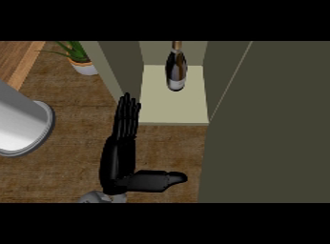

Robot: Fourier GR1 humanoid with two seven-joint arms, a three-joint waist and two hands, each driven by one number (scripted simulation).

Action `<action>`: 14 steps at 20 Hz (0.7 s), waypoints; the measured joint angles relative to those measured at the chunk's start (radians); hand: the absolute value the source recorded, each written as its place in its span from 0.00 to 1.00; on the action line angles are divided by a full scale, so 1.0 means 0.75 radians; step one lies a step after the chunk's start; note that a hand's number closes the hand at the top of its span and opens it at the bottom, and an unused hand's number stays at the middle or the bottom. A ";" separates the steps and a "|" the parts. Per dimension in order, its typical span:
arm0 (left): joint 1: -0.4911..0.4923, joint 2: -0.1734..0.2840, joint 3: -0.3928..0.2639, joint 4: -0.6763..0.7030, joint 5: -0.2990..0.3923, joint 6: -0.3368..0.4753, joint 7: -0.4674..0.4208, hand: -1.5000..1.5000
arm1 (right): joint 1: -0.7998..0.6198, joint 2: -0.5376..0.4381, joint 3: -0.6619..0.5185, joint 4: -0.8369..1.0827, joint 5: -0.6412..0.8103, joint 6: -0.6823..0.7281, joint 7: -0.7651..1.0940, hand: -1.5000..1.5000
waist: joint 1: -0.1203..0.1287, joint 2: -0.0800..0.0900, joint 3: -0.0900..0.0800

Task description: Pick up the wine, place it into the cabinet and close the cabinet

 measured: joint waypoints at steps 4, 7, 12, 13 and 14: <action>0.120 0.052 -0.035 -0.127 -0.029 0.013 -0.010 0.00 | 0.016 -0.076 0.067 0.004 0.000 0.098 0.018 1.00 | -0.002 0.001 0.000; 0.199 0.109 -0.019 -0.187 -0.027 0.000 -0.025 0.00 | 0.048 -0.113 0.183 0.007 -0.004 0.168 0.034 1.00 | -0.003 0.001 0.000; 0.334 0.203 0.006 -0.285 -0.011 -0.053 -0.061 0.00 | 0.074 -0.132 0.335 0.003 -0.005 0.207 0.062 1.00 | -0.003 0.000 -0.002; 0.353 0.230 0.024 -0.312 -0.003 -0.064 -0.058 0.00 | 0.077 -0.135 0.350 0.001 -0.003 0.207 0.064 1.00 | -0.003 0.000 -0.002; 0.382 0.247 0.025 -0.329 -0.001 -0.074 -0.065 0.00 | 0.066 -0.136 0.360 0.000 -0.002 0.204 0.079 1.00 | -0.001 -0.001 -0.003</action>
